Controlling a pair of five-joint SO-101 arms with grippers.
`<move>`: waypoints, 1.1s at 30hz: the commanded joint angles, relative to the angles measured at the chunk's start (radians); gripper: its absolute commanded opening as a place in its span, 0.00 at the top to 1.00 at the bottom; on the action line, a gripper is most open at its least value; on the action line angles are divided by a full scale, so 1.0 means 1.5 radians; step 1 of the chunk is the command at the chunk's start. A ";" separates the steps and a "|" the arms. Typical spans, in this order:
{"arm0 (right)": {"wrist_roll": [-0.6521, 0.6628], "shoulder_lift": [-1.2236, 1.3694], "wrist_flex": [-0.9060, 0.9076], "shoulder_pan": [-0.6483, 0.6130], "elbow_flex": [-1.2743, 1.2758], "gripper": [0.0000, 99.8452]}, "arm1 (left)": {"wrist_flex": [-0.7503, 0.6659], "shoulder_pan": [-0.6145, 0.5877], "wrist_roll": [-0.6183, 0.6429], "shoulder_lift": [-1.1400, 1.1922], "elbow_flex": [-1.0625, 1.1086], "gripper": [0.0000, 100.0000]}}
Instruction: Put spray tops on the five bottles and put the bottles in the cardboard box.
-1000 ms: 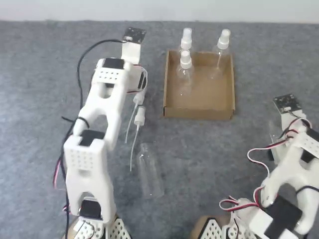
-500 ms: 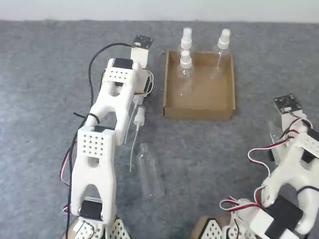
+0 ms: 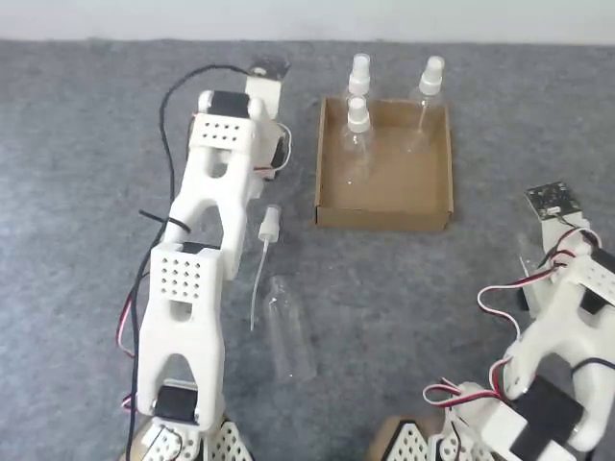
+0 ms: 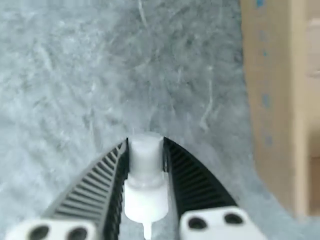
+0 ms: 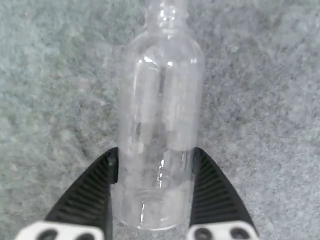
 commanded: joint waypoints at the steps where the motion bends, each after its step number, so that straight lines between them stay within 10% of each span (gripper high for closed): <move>1: 0.003 -0.004 -0.001 0.007 -0.003 0.99 | 0.049 -0.005 0.042 -0.021 -0.111 0.99; 20: -0.005 -0.001 0.030 0.012 -0.003 0.99 | 0.026 -0.003 0.009 -0.671 0.426 0.99; 33: -0.006 -0.004 0.032 -0.002 0.042 0.85 | -0.240 -0.005 -0.065 -1.092 1.080 0.99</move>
